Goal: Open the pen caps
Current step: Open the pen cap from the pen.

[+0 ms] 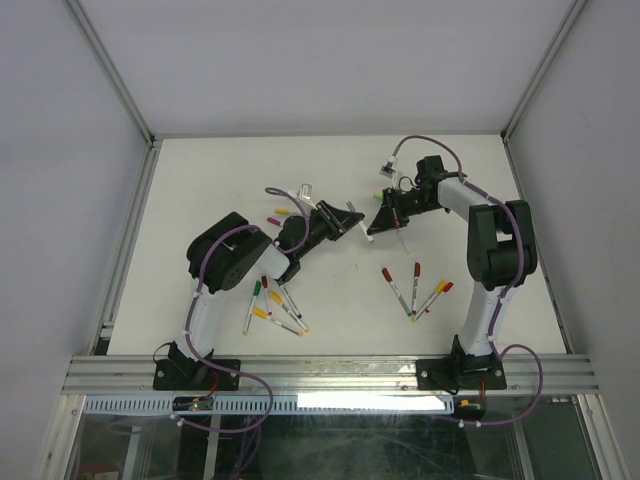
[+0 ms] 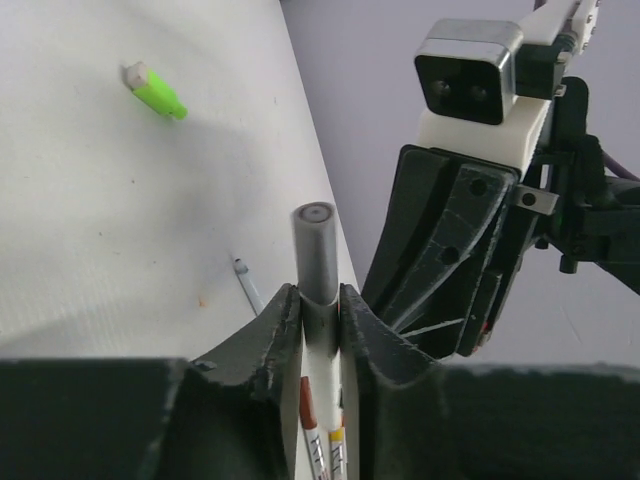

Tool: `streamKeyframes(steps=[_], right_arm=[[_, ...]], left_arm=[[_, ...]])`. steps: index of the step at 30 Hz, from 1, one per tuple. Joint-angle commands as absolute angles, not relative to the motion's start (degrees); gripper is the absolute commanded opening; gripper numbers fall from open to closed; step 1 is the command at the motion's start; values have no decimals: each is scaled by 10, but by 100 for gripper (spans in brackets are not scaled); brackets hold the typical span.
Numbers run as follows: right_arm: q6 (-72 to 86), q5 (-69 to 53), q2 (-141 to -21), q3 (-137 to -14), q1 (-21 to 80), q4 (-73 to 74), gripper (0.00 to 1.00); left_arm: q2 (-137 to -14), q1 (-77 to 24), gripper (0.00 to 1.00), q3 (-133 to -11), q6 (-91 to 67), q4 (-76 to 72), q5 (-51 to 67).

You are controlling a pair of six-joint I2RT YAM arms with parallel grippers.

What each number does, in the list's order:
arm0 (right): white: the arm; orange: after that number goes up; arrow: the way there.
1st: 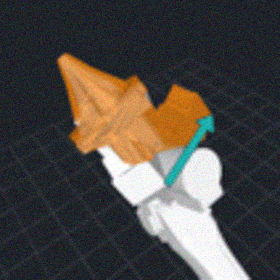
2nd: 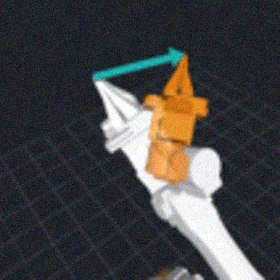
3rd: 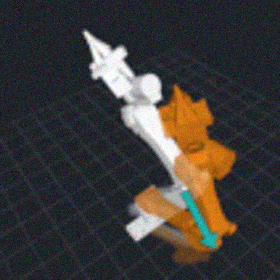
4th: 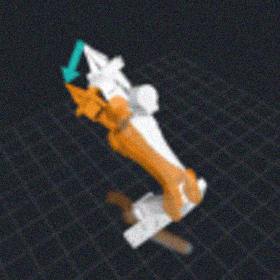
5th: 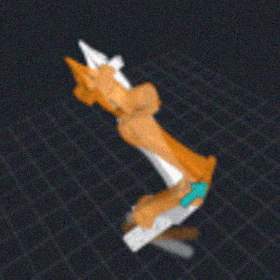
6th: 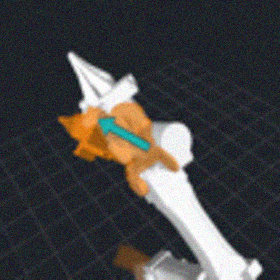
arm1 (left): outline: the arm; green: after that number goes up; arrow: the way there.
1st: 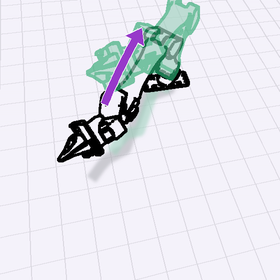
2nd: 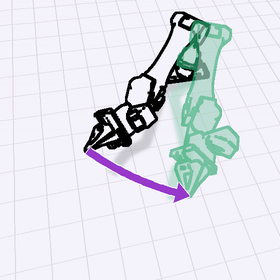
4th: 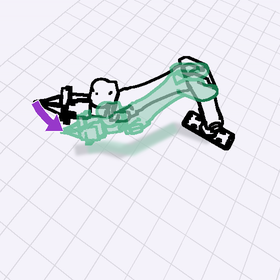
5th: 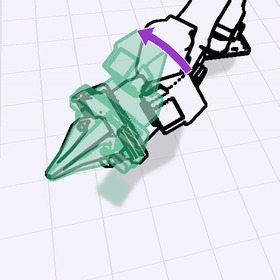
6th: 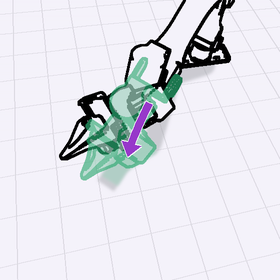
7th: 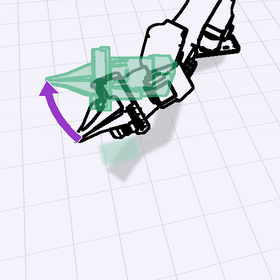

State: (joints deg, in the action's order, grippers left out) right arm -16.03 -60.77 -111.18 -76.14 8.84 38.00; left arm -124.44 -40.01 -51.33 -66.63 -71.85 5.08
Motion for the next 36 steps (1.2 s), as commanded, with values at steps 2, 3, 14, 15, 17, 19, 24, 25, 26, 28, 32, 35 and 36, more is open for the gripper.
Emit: streamKeyframes(steps=[2,3,14,15,17,19,24,25,26,28,32,35,36], right_arm=[[-155,-620,-1115,-763,94,363,0],[-155,-621,-1115,-763,94,363,0],[-205,-660,-1012,-740,84,368,38],[-204,-660,-987,-729,84,358,42],[-202,-658,-933,-705,84,329,50],[-194,-656,-877,-680,84,296,56],[-156,-683,-723,-558,96,140,94],[-128,-684,-701,-534,98,98,98],[-101,-681,-687,-511,99,65,99],[-79,-679,-680,-492,103,42,99],[-106,-644,-689,-476,118,77,96],[-90,-644,-704,-467,145,65,93],[-84,-637,-707,-463,154,55,93]], left_arm=[[-1247,-397,8,-522,-699,-798,59],[-1246,-396,5,-521,-700,-799,60],[-1205,-397,0,-455,-639,-913,85],[-1198,-397,0,-442,-631,-940,88],[-1185,-397,0,-412,-615,-990,95],[-1163,-398,0,-390,-595,-997,102],[-1096,-414,0,-341,-527,-997,94],[-1078,-419,0,-332,-507,-998,88],[-1063,-426,0,-324,-490,-997,79],[-1039,-440,0,-310,-462,-997,60],[-1012,-468,0,-299,-432,-997,19],[-1015,-482,0,-311,-427,-997,-3],[-1018,-486,0,-316,-423,-997,-10]])
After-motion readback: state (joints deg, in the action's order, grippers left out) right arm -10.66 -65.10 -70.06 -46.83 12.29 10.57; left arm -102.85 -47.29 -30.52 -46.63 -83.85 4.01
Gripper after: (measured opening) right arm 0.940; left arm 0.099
